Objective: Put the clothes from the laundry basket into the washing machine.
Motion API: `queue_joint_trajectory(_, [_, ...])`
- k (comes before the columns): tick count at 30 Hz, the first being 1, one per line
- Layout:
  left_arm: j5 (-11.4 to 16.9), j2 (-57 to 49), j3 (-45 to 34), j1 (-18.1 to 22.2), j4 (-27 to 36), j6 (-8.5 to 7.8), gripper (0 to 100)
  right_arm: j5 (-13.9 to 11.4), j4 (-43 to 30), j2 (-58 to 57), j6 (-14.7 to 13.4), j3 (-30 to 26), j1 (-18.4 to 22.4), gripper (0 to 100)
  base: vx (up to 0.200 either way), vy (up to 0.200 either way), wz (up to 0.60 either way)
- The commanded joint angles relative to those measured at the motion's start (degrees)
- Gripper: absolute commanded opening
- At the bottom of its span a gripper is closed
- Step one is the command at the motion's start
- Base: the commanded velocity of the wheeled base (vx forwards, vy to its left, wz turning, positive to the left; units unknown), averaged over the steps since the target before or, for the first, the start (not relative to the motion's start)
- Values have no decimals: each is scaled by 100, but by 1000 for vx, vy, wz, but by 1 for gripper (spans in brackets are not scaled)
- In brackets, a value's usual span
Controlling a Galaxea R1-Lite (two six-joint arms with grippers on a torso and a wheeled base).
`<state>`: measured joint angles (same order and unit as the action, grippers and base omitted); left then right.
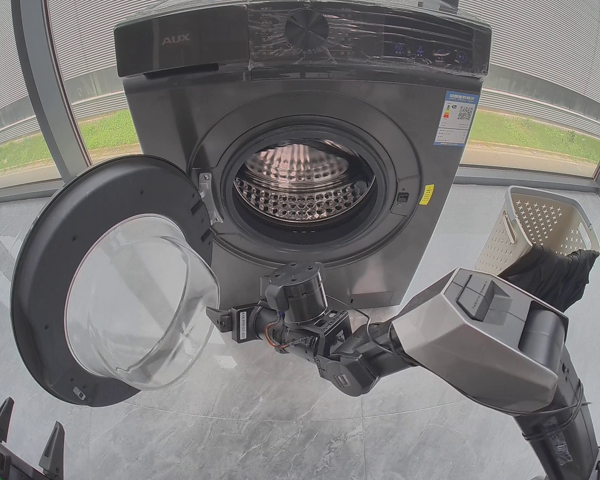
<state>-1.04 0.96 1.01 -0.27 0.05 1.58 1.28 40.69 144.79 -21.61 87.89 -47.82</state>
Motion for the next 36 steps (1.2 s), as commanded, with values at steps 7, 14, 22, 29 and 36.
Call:
queue_joint_trajectory(7, [-2, -96, -92, 0, -5, 0, 100, 57, 62, -1190, 166, -1407, 449, 100, 0, 0, 0])
queue_joint_trajectory(14, [-2, -96, -92, 0, -5, 9, 100, 74, 554, -2710, 324, -3323, 783, 100, 0, 0, 0])
queue_joint_trajectory(22, [-2, -96, -92, 0, -5, 0, 100, 399, 1389, -4371, 685, -5476, 1390, 100, 0, 0, 0])
queue_joint_trajectory(29, [-2, -96, -92, 0, 4, 0, 100, 382, 1767, -5408, 878, -6715, 1838, 100, 0, 0, 0])
queue_joint_trajectory(36, [-2, -96, -92, 0, 4, 0, 100, 382, 1793, -6903, 1493, -7735, 2392, 100, 0, 0, 0])
